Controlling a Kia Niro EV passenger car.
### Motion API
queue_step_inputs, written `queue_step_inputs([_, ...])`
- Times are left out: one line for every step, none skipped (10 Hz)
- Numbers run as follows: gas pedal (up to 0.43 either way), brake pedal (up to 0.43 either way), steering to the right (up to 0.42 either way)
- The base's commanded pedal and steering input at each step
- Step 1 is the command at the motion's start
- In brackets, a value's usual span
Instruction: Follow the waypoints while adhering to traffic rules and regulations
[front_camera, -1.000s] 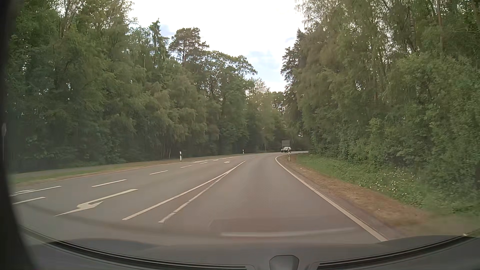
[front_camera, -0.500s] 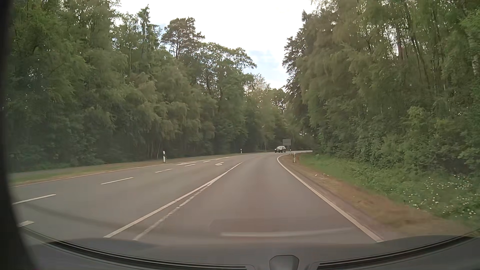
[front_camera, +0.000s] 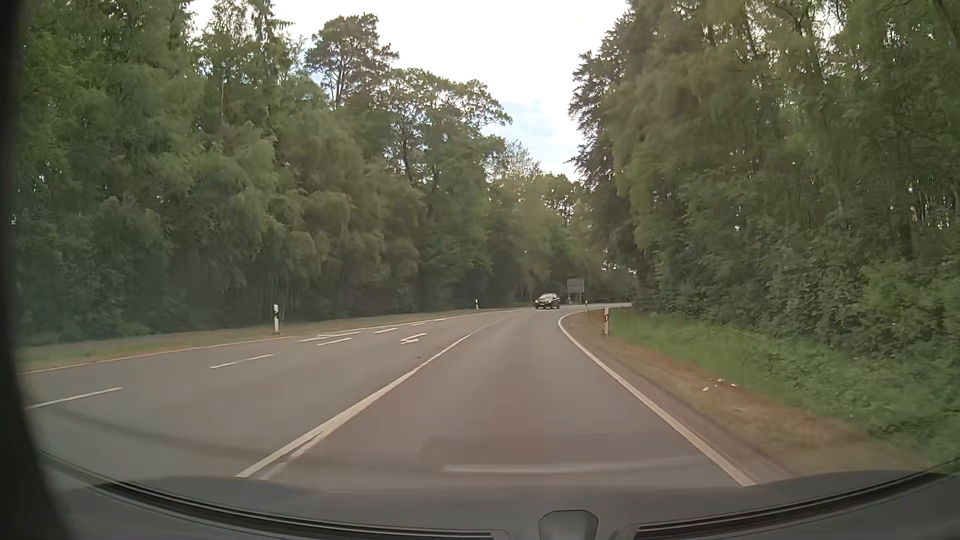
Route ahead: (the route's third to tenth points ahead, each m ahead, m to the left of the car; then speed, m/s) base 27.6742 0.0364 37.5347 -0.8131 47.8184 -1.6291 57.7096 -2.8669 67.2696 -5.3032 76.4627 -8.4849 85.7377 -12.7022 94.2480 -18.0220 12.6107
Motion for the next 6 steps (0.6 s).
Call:
queue_step_inputs([0.299,0.006,0.007])
queue_step_inputs([0.299,0.006,0.007])
queue_step_inputs([0.299,0.006,0.007])
queue_step_inputs([0.299,0.006,0.008])
queue_step_inputs([0.299,0.006,0.008])
queue_step_inputs([0.287,0.006,0.008])
